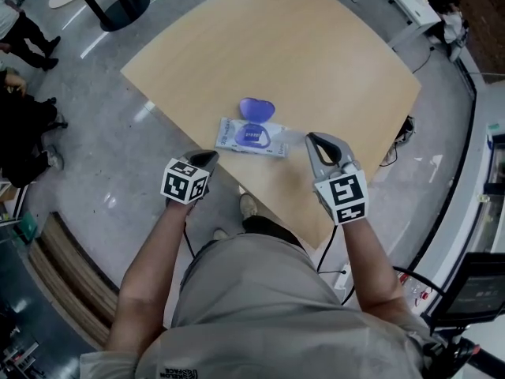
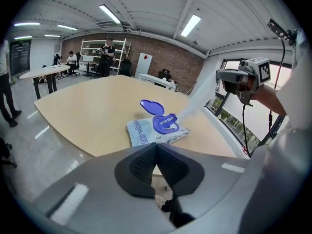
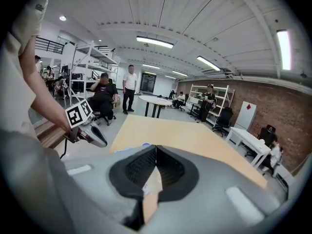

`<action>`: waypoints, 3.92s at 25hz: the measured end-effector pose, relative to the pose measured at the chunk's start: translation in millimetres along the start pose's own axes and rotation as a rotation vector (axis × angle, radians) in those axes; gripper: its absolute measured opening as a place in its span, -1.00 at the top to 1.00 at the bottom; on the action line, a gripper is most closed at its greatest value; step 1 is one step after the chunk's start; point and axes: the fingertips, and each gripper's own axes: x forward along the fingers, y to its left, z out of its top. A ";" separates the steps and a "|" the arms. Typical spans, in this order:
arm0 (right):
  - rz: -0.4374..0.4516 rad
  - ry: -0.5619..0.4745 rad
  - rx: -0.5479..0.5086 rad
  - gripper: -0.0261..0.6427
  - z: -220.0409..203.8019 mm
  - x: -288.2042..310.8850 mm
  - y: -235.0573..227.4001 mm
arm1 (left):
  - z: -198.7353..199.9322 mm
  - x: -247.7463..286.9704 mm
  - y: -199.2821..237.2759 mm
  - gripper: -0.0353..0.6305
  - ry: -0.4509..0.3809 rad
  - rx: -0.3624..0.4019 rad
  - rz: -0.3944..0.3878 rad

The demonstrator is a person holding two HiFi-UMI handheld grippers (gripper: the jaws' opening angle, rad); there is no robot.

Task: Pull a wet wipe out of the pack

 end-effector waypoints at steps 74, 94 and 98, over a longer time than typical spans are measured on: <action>0.221 -0.265 0.007 0.91 -95.6 -488.7 233.2 | -108.5 -343.9 -530.9 0.88 -0.508 0.251 0.029; 0.177 -0.235 0.000 0.91 -94.6 -577.1 417.7 | -250.5 -461.8 -554.2 0.88 -0.493 0.237 -0.070; 0.190 -0.259 -0.022 0.91 -88.9 -594.0 405.6 | -242.9 -460.8 -572.4 0.88 -0.522 0.231 -0.071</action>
